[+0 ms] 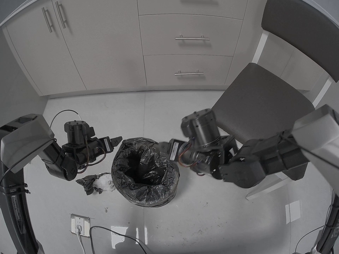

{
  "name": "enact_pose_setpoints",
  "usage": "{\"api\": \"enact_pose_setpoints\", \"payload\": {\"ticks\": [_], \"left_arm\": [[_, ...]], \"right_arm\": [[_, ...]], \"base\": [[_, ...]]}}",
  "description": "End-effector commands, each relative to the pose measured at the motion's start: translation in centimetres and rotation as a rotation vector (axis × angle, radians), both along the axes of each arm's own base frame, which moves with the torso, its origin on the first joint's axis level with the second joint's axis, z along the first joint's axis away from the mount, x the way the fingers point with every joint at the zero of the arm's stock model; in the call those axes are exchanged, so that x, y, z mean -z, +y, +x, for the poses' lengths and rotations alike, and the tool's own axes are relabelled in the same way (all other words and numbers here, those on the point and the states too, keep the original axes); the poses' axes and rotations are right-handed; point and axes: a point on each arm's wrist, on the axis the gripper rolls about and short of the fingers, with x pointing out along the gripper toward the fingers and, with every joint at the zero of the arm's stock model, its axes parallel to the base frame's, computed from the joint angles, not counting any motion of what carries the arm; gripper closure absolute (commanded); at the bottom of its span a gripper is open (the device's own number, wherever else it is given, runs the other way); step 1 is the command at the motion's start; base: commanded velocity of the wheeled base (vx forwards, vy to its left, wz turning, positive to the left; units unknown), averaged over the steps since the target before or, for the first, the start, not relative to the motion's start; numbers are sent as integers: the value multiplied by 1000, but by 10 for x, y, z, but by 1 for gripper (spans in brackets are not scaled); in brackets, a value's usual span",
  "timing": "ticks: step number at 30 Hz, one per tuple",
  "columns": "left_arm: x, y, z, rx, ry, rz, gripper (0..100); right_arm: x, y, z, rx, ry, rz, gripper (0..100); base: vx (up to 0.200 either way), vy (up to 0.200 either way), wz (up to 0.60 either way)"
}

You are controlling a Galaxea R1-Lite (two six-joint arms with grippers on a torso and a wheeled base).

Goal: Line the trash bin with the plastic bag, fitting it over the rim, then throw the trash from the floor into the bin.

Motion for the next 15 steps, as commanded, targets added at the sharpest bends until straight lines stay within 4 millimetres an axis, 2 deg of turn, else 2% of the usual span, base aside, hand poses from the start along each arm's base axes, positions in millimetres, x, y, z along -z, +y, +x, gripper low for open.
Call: {"api": "enact_pose_setpoints", "payload": {"ticks": [1,5,9,15], "left_arm": [[-23,27,8,-74,-48,0,0],[-28,55,29,-203,-27,22,0],[-25,83,54,-308,5,44,0],[-9,99,77,-359,69,37,0]], "right_arm": [[-48,-45,2,76,-125,121,0],[-69,-78,-1,128,-238,200,0],[-76,-107,-12,155,-298,244,0],[-87,-115,-18,122,-350,296,0]], "base": [[0,0,0],[0,0,0],[0,0,0],[0,0,0]]}}
